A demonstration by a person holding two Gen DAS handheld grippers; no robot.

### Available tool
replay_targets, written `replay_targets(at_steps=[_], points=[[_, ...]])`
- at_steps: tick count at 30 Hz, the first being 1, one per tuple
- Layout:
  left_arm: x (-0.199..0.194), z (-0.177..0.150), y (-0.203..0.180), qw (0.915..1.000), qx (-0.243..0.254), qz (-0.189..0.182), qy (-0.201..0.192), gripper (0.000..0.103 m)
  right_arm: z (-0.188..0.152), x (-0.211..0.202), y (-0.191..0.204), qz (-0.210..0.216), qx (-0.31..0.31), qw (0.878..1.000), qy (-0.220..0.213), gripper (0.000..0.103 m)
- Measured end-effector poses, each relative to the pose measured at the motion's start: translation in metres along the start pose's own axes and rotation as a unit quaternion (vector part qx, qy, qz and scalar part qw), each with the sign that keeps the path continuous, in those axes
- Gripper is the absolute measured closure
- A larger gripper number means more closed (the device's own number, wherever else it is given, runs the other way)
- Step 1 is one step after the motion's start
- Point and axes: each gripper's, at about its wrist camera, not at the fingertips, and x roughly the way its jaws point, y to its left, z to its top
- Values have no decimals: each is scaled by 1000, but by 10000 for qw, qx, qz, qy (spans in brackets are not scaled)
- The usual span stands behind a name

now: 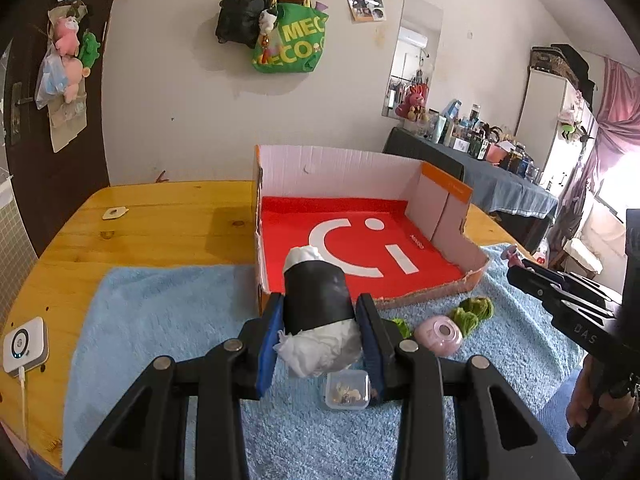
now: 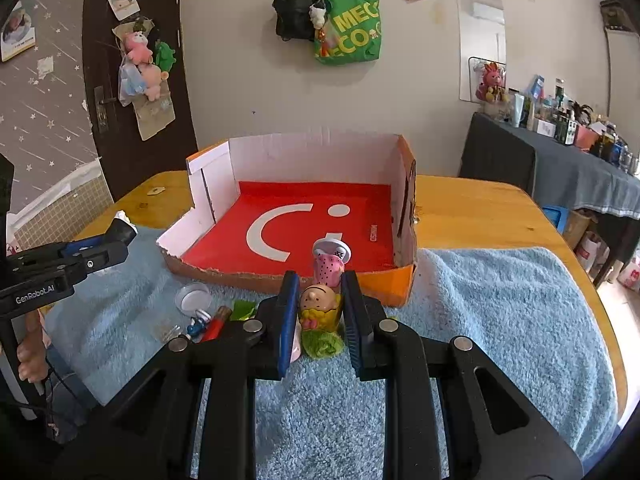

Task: Organize objects
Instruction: 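Carry the cylinder with the left tool while the right tool carries the figurine into the box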

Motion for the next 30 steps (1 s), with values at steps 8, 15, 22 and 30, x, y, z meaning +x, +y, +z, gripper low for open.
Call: replay_targets(at_steps=[8, 15, 22, 30], points=[[11, 22, -2, 10000, 63, -11, -50, 65, 24, 14, -11, 133, 3, 9999, 49, 82], [46, 40, -3, 9997, 171, 46, 163, 65, 46, 53, -24, 241, -138, 9986, 446, 82], [85, 45, -1, 9974, 345, 117, 619, 65, 54, 94, -30, 404, -380, 9925, 1088, 82], [125, 45, -1, 9899, 669, 78, 1248, 65, 53, 132, -33, 577, -524, 9787, 1900, 82]])
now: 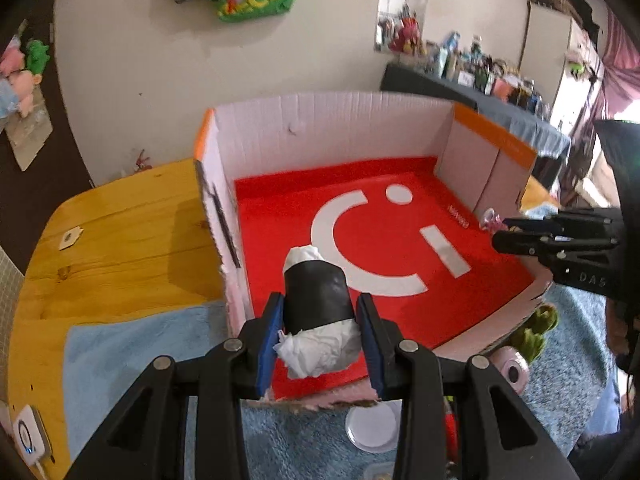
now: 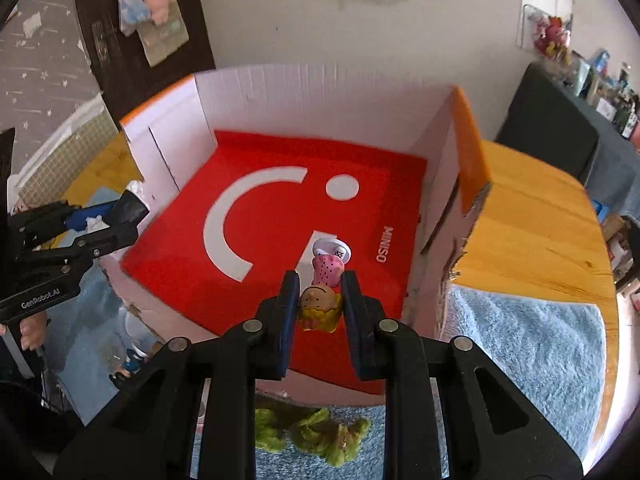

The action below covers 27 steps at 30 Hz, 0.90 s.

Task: Organize objects
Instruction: 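Carry the cylinder with the left tool while the right tool carries the figurine into the box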

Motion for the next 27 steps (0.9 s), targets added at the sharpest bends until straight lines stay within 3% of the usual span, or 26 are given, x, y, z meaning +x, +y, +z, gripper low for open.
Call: replay_targets(at_steps=[17, 27], points=[[30, -2, -11, 9951, 679, 115, 711, 65, -6, 17, -3, -197, -449, 9957, 791, 82], [32, -2, -12, 9914, 930, 149, 904, 64, -8, 15, -2, -263, -813, 9886, 1237, 82]])
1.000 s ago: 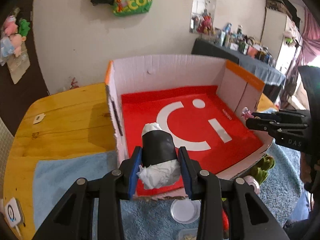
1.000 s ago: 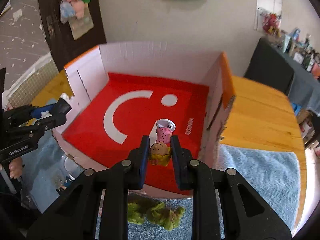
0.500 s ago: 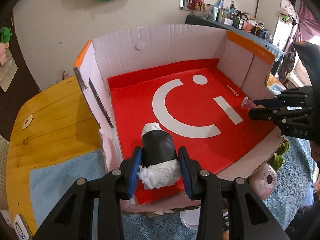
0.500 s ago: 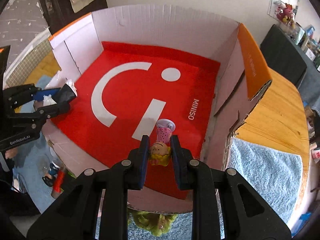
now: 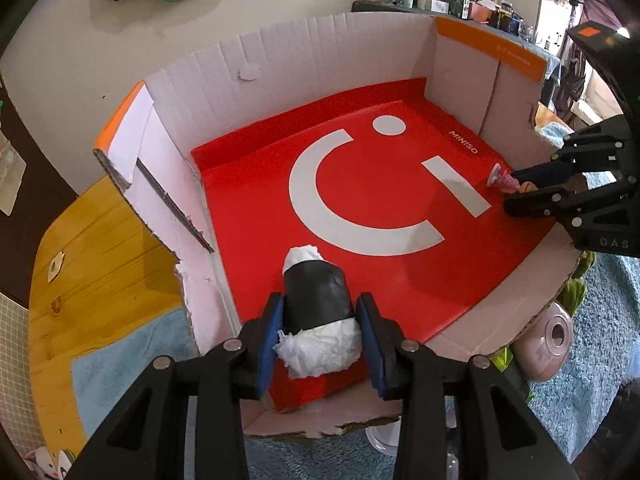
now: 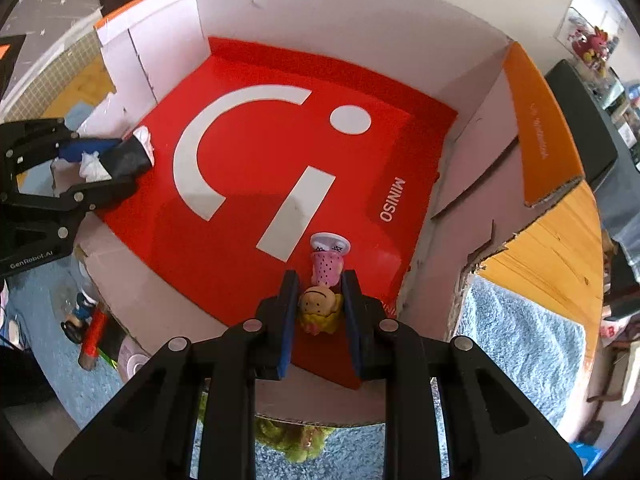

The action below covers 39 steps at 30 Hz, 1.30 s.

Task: Organize objects
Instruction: 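Carry the cylinder with the left tool while the right tool carries the figurine into the box, then lower and open the left tool on the box floor while the right tool releases the figurine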

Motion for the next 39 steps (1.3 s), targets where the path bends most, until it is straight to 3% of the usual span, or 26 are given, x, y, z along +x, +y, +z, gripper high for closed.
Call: replay_targets(at_steps=[24, 36, 39], points=[[-1, -2, 0, 10000, 2, -30, -4, 63, -26, -27, -12, -78, 35, 10000, 51, 81], [0, 1, -1, 9999, -33, -99, -22, 55, -45, -48, -23, -85, 99, 9999, -6, 80], [-1, 2, -2, 9999, -42, -135, -38, 53, -50, -55, -27, -48, 135, 9999, -48, 74]])
